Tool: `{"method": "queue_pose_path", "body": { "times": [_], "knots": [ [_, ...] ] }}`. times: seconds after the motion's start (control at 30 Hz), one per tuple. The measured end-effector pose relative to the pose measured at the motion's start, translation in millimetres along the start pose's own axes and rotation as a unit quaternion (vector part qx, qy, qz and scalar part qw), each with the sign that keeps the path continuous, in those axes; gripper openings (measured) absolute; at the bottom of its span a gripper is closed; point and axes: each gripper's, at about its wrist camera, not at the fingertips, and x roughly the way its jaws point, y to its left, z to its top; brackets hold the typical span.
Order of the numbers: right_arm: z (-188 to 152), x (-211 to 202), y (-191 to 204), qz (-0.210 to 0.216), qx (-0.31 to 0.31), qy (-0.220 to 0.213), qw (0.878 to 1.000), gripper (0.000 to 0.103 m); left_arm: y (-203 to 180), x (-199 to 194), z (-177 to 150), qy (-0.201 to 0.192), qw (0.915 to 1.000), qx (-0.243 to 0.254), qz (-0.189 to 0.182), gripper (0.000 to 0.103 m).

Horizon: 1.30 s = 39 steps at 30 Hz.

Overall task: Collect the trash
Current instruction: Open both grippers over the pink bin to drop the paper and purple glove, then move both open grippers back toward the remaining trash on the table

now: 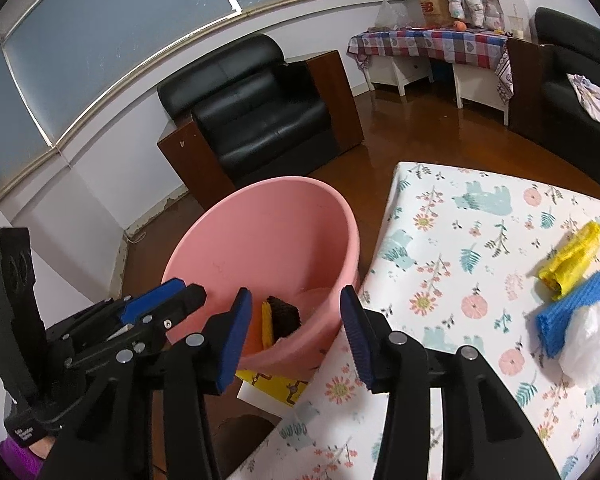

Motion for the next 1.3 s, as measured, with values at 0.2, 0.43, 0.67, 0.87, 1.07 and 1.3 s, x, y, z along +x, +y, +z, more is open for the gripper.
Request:
{"method": "queue_pose_path", "body": {
  "times": [0.2, 0.43, 0.67, 0.87, 1.07, 1.3],
  "knots": [
    [-16.2, -22.8, -6.7, -0.017, -0.001, -0.01, 1.0, 0.046, -23.2, -9.7, 1.4, -0.01, 0.9996, 0.02, -0.017, 0.026],
    [-39.3, -54.2, -31.1, -0.048, 0.015, -0.023, 0.998, 0.047, -56.5, -14.7, 0.5, -0.016, 0.9974, 0.042, -0.056, 0.026],
    [-59.8, -85.0, -68.4, -0.085, 0.048, -0.033, 0.995, 0.047, -91.8, -16.7, -3.3, -0.017, 0.9938, 0.07, -0.085, 0.026],
    [-76.5, -118.0, -108.7, -0.122, 0.084, -0.056, 0.987, 0.047, -117.1, -13.9, -6.9, -0.008, 0.9906, 0.087, -0.105, 0.026],
    [-89.6, -146.7, -151.8, -0.155, 0.135, -0.082, 0.975, 0.047, -143.2, -8.5, -10.5, 0.004, 0.9862, 0.105, -0.128, 0.026],
    [-102.9, -167.3, -182.9, -0.181, 0.163, -0.094, 0.965, 0.047, -174.4, -0.9, -12.1, 0.02, 0.9797, 0.126, -0.154, 0.026]
  ]
}}
